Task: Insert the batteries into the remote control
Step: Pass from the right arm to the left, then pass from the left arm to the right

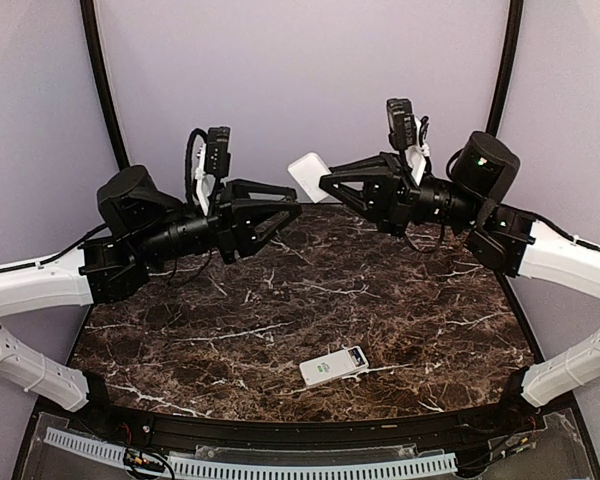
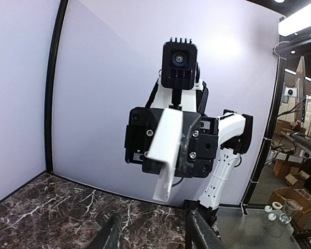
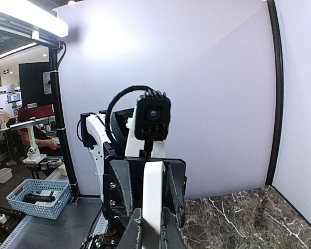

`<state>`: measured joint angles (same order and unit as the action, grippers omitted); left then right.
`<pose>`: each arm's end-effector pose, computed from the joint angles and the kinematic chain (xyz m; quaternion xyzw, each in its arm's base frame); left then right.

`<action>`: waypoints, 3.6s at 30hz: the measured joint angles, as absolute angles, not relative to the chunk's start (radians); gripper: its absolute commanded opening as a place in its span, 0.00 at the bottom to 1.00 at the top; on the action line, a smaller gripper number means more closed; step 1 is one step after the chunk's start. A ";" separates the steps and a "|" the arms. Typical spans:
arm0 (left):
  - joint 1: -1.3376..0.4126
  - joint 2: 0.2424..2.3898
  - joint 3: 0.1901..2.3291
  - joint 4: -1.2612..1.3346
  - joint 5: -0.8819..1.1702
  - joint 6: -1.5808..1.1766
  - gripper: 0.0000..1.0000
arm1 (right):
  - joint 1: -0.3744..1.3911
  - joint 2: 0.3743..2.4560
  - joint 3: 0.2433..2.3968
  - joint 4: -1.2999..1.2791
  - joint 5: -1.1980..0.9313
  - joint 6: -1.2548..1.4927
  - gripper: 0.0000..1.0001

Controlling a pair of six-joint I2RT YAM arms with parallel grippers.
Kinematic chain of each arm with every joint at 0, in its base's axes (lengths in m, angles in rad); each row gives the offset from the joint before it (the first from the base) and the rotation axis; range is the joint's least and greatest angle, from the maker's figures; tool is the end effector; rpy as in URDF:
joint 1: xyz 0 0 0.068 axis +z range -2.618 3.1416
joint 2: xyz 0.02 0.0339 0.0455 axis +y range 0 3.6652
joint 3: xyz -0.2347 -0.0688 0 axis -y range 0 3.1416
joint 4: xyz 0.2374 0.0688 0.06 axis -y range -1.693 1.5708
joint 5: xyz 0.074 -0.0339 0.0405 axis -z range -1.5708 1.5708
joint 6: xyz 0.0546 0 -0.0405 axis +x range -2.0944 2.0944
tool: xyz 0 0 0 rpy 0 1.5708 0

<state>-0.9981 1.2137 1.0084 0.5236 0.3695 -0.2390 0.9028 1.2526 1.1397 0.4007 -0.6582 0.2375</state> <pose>0.1467 -0.2639 0.3828 0.3517 0.4800 -0.5495 0.5864 0.1606 0.2575 0.4026 -0.4297 0.4507 0.5721 0.5339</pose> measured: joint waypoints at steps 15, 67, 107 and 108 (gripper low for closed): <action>-0.992 1.288 1.068 0.623 0.450 -0.352 0.15 | 0.910 1.261 1.115 0.472 -0.658 0.257 0.01; -0.828 1.474 1.161 0.137 0.583 -0.600 0.00 | 0.904 1.386 1.214 -0.261 -0.297 -1.104 0.81; -0.828 1.491 1.176 0.110 0.609 -0.587 0.00 | 0.890 1.418 1.246 -0.260 -0.340 -1.082 0.43; -0.828 1.491 1.176 0.110 0.609 -0.587 0.00 | 0.890 1.418 1.246 -0.260 -0.340 -1.081 0.43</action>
